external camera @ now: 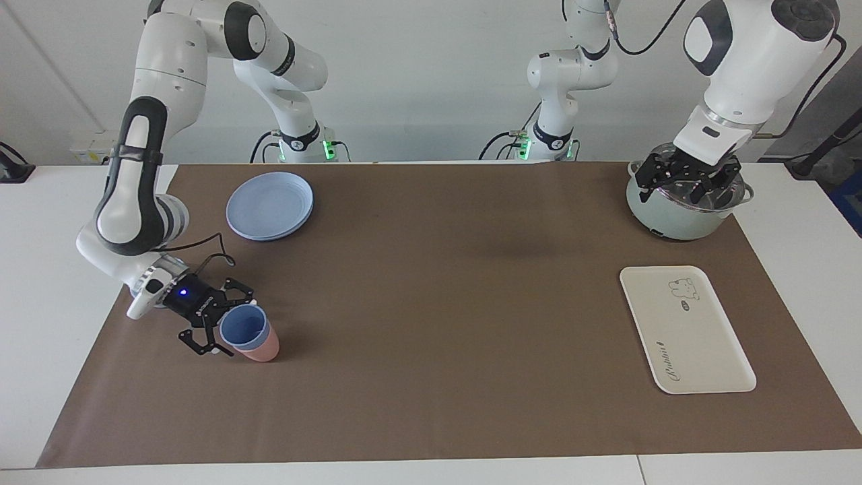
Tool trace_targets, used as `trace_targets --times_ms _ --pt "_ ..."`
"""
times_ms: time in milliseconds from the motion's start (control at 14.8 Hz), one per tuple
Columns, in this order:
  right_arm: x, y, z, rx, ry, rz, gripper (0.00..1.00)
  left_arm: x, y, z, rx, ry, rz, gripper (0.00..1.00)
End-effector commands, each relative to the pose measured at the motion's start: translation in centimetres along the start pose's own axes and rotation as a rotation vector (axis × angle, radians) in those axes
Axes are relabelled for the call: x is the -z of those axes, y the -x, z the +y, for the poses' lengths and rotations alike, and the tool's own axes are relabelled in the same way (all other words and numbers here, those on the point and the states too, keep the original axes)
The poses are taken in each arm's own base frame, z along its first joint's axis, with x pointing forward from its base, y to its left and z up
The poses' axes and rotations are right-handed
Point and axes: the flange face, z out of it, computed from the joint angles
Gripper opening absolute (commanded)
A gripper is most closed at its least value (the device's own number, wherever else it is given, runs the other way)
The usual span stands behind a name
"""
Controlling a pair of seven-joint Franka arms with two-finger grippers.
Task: Place cup on tray
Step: 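Move the right gripper toward the blue cup beside the pink cup, then close the right gripper on the blue cup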
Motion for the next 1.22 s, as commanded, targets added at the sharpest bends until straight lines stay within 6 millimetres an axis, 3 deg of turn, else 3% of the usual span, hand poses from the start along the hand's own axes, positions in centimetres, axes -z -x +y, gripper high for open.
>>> trace_targets --times_ms 0,947,1014,1082,1149 --pt "-0.3 -0.2 0.5 0.011 0.032 0.019 1.0 0.0 1.1 -0.1 -0.015 -0.019 -0.008 1.0" --pt "-2.6 0.1 -0.7 -0.001 0.029 0.012 1.0 0.3 0.5 0.1 -0.009 -0.023 0.04 1.0" --pt "-2.6 0.1 -0.7 0.004 0.03 0.01 0.84 0.3 0.5 0.1 -0.009 -0.023 0.041 1.0" --pt "-2.5 0.1 -0.6 0.02 0.034 0.01 0.01 0.4 0.5 0.1 -0.011 -0.023 0.043 1.0" --pt "-2.4 0.1 -0.5 0.017 0.04 0.01 0.0 0.4 0.4 0.1 -0.011 -0.023 0.05 1.0"
